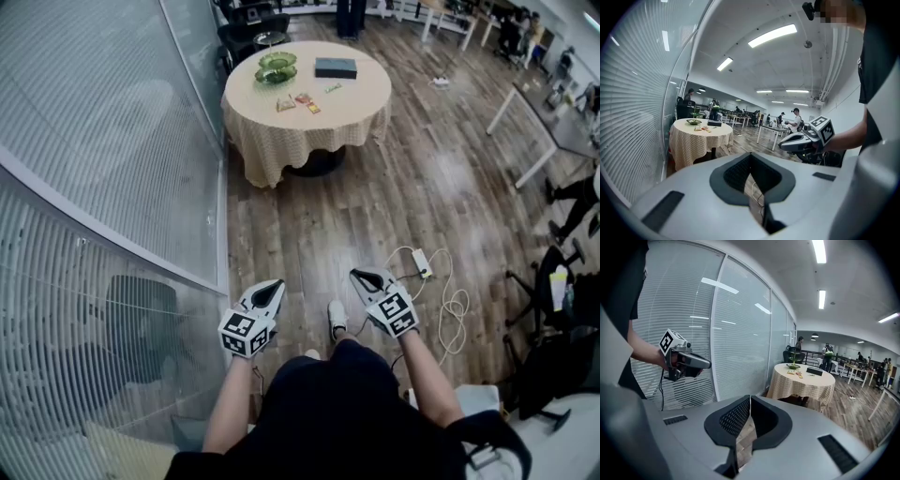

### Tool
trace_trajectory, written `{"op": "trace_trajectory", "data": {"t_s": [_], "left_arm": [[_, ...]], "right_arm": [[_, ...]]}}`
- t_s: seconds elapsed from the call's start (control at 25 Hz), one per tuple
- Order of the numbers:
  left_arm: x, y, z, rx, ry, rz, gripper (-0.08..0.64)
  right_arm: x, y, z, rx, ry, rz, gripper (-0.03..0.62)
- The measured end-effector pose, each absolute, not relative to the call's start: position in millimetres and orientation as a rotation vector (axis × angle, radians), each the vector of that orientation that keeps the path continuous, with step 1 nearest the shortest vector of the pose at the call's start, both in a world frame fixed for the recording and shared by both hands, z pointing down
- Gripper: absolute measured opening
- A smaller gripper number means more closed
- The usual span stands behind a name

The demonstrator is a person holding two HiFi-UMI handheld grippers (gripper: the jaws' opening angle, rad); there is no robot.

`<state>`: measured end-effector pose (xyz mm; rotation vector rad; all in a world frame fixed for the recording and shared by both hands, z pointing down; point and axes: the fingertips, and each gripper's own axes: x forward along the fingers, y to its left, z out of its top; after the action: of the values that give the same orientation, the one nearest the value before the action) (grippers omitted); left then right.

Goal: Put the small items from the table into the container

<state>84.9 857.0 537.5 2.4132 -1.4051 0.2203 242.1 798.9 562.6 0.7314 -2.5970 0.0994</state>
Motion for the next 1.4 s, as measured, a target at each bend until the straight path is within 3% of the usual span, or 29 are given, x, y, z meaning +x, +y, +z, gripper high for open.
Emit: {"op": "trace_trajectory", "data": {"t_s": [1.4], "left_arm": [[133,683,533,2.291,-1.533,0.247,0.002]], "right_arm": [[274,611,578,0.556,-2.665,0.157,0.029]]}}
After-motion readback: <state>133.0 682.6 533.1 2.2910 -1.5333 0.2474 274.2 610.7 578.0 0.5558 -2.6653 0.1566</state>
